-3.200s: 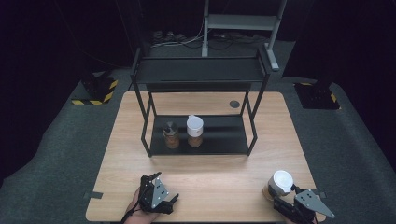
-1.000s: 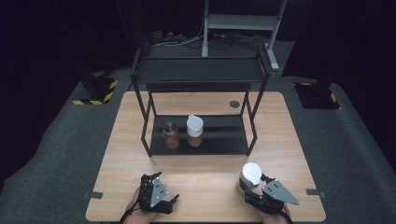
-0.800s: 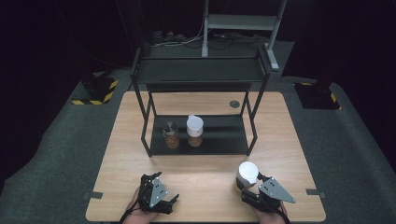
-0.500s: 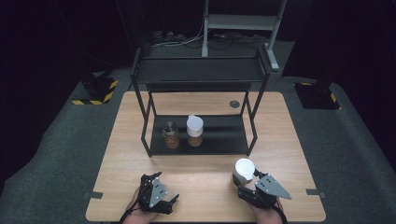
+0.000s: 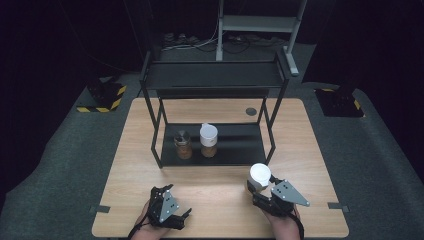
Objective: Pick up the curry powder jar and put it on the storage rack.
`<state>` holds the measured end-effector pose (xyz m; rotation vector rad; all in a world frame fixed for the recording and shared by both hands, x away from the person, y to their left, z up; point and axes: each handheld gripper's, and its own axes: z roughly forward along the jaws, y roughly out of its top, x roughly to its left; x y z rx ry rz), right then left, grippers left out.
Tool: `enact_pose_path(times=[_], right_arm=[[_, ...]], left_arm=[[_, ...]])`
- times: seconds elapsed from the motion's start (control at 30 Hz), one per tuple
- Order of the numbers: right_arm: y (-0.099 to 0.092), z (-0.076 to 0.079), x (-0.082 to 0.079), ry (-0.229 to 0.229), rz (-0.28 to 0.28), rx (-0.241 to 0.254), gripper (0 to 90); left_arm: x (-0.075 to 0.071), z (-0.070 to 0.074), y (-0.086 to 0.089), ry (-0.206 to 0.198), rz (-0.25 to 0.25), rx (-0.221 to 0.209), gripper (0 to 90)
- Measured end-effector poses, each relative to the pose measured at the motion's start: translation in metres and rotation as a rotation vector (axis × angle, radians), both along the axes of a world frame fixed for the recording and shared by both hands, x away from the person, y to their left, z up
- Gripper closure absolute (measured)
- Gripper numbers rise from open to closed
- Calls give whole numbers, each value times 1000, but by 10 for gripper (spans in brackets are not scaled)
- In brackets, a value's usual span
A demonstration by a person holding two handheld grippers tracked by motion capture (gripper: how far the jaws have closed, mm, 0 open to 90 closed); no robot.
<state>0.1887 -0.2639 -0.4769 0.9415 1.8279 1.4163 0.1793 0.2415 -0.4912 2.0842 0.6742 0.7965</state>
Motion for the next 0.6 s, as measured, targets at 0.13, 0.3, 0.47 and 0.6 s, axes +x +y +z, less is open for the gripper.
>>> enact_pose_path(times=[0.13, 0.3, 0.47, 0.6], right_arm=[[2, 2, 3, -7, 0, -3, 304], [8, 5, 9, -26, 4, -4, 304], [13, 8, 17, -33, 9, 3, 304], [18, 11, 23, -37, 11, 5, 304]], left_arm=[[0, 0, 0, 2, -1, -2, 6], [0, 0, 1, 0, -1, -5, 6], [-1, -1, 1, -6, -3, -4, 6], [0, 0, 1, -1, -1, -5, 6]])
